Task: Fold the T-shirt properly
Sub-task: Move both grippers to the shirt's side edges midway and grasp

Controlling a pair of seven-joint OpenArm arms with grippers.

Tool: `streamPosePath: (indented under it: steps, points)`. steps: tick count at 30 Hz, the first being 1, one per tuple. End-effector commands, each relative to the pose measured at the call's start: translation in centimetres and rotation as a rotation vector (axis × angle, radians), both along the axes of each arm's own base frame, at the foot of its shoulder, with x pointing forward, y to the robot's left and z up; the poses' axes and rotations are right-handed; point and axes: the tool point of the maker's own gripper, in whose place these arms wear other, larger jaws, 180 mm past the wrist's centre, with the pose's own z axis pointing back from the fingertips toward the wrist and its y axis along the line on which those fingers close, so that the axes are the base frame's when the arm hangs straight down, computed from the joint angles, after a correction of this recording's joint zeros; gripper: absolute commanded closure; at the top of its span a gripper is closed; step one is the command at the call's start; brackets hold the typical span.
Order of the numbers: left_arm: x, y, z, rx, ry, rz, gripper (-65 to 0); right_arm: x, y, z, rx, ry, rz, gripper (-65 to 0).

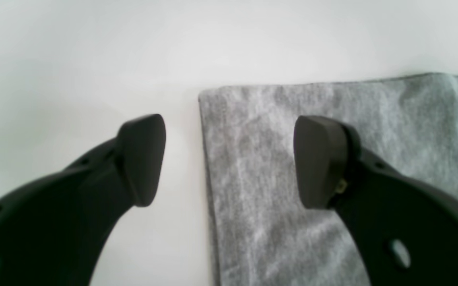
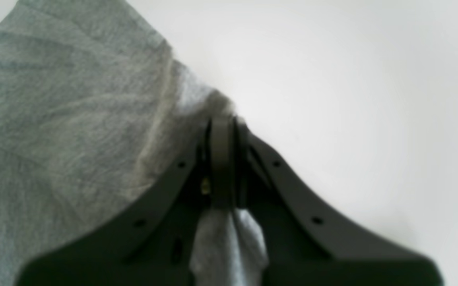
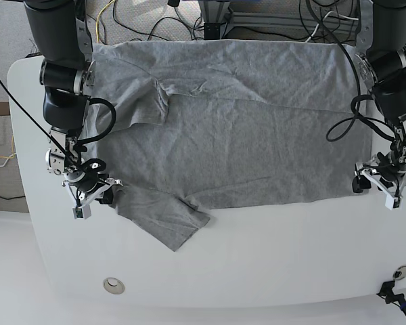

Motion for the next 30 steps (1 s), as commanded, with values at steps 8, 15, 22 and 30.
streamPosePath:
  steps: [8,15,22,30]
  points:
    - [0.6,0.6,-0.7,0.034,0.029,0.053,-47.5,0.2,-0.6,0.7,-0.024,-0.013,0.011,0.0]
    - [0.1,-1.3,-2.7,-0.034,0.028,0.026,-47.3,-0.7,-0.5,-0.2,-0.027,0.003,0.013,0.0]
    - [0.4,-3.0,-2.7,-0.065,0.021,-0.027,-27.1,-0.7,-0.5,-0.2,-0.027,0.003,0.013,0.0]
    - [2.1,-3.1,0.1,-0.021,-0.065,-0.048,0.0,-0.8,-0.7,-0.2,-0.029,0.003,0.012,0.0]
